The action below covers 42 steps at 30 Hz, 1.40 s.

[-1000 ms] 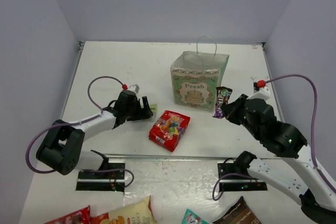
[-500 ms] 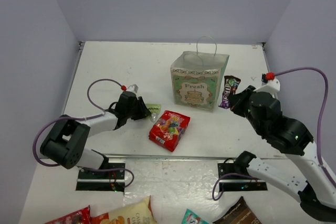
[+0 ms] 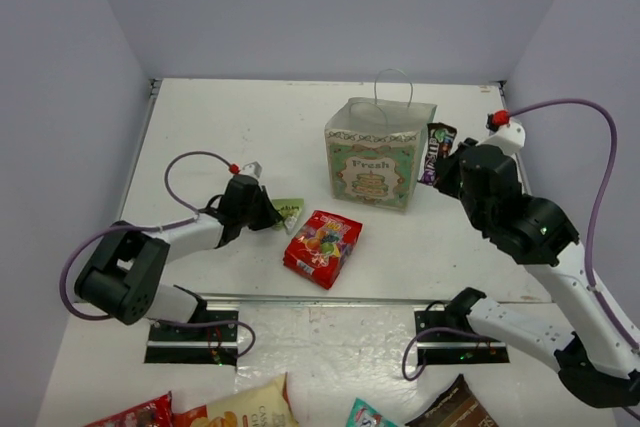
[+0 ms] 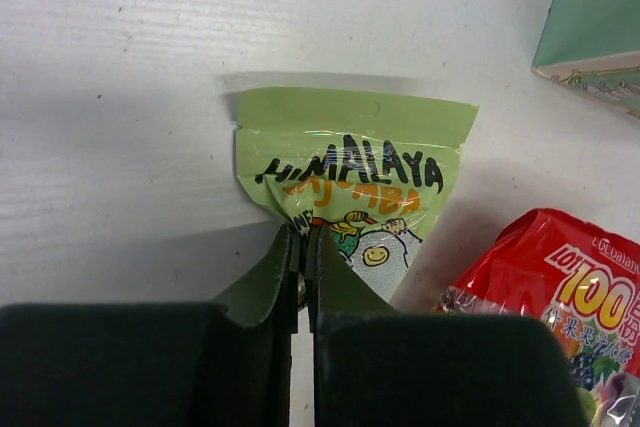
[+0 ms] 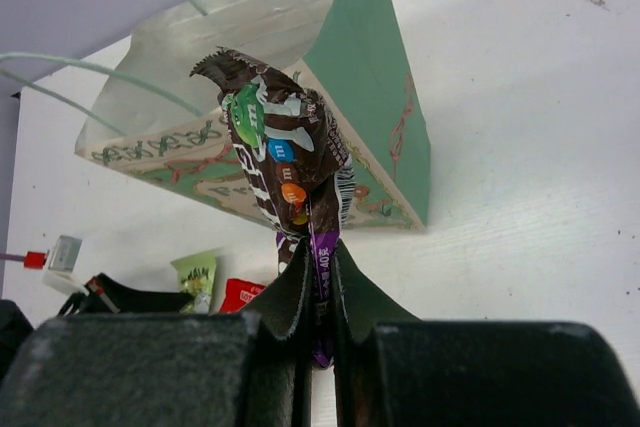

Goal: Place the snacks into the paper bag

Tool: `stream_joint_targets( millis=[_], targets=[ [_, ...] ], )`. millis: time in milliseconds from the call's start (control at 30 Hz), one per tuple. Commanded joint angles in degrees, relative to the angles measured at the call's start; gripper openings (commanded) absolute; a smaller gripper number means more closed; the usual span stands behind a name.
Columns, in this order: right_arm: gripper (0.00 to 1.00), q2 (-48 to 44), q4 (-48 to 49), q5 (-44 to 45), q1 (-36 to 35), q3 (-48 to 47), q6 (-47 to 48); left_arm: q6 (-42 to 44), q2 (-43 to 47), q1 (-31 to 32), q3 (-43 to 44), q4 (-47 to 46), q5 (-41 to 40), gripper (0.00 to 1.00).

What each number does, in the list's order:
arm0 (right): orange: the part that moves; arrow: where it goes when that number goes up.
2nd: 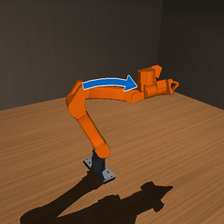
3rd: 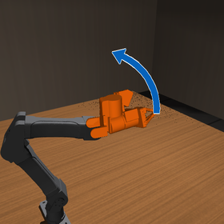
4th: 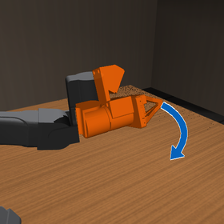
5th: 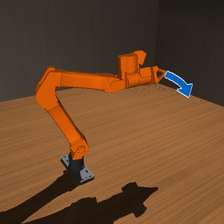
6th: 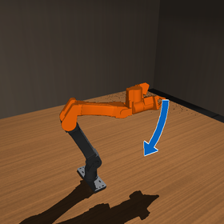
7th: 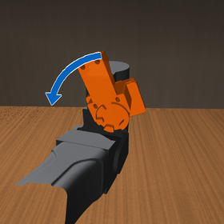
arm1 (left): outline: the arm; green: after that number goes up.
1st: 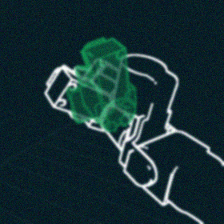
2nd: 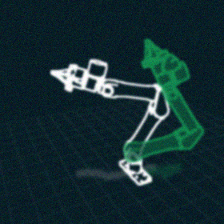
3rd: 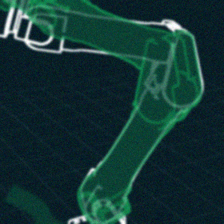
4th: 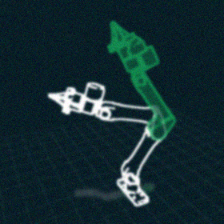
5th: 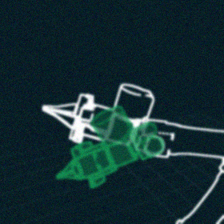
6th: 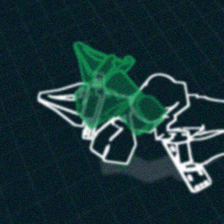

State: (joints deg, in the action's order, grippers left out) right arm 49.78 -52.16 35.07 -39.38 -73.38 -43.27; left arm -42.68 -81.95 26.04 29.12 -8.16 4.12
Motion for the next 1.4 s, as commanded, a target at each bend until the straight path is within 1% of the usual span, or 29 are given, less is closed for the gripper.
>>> stream_joint_targets(
  millis=[0, 33, 67, 100, 133, 200, 267, 333, 467, 667, 867, 967, 1100, 1200, 1367],
  targets=[
    [0.00, 1.54, 4.70, 1.50, 2.63, -4.39, 4.06, 1.72, 4.33, -0.11, 0.32, 6.75, -2.18, 0.00],
    [0.00, 2.24, 5.40, 0.62, 4.73, -4.75, 4.76, 1.89, 5.48, -0.11, 0.67, 9.02, -2.71, 0.00],
    [0.00, 2.51, 7.32, -2.26, 5.96, -4.92, 6.60, 2.07, 6.62, -0.11, 1.02, 11.22, -3.24, 0.00],
    [0.00, 2.78, 7.95, -3.68, 7.28, -5.53, 7.05, 2.24, 9.33, -0.11, 1.98, 12.81, -3.94, 0.00],
    [0.00, 3.21, 8.65, -4.65, 9.38, -5.80, 7.40, 2.42, 10.92, -0.11, 2.60, 15.78, -6.03, 0.00],
    [0.00, 4.79, 11.02, -6.94, 10.63, -6.59, 10.21, 2.68, 15.23, -0.11, 4.62, 20.09, -8.60, 0.00],
    [0.00, 6.55, 12.25, -7.99, 10.90, -8.25, 11.36, 3.30, 19.17, -0.11, 6.46, 22.48, -10.26, 0.00],
    [0.00, 8.57, 12.96, -9.31, 11.16, -9.49, 13.02, 3.74, 21.12, -0.11, 9.80, 25.89, -11.06, 0.00],
    [0.00, 14.10, 15.76, -14.49, 11.86, -12.48, 16.27, 5.67, 24.29, -0.11, 16.48, 29.60, -12.03, 0.00],
    [0.00, 19.47, 20.43, -18.01, 13.09, -14.50, 22.25, 8.84, 25.26, -0.11, 24.48, 29.52, -12.65, 0.00],
    [0.00, 22.81, 24.03, -17.67, 14.59, -16.08, 26.48, 11.47, 24.04, -0.11, 32.38, 28.12, -11.59, 0.00],
    [0.00, 23.87, 25.79, -20.90, 16.26, -16.00, 27.44, 13.31, 22.81, -0.12, 35.46, 27.76, -11.24, 0.00],
    [0.00, 24.49, 30.09, -23.10, 16.96, -13.63, 29.55, 15.51, 19.47, -0.20, 43.45, 27.76, -10.63, 0.00],
    [0.00, 24.22, 35.44, -24.87, 17.05, -10.47, 31.39, 17.44, 16.57, -0.12, 48.20, 26.63, -9.40, 0.00],
    [0.00, 25.10, 39.50, -28.65, 17.05, -7.04, 33.24, 18.59, 13.49, -0.12, 50.41, 21.36, -7.82, 0.00]
  ],
)
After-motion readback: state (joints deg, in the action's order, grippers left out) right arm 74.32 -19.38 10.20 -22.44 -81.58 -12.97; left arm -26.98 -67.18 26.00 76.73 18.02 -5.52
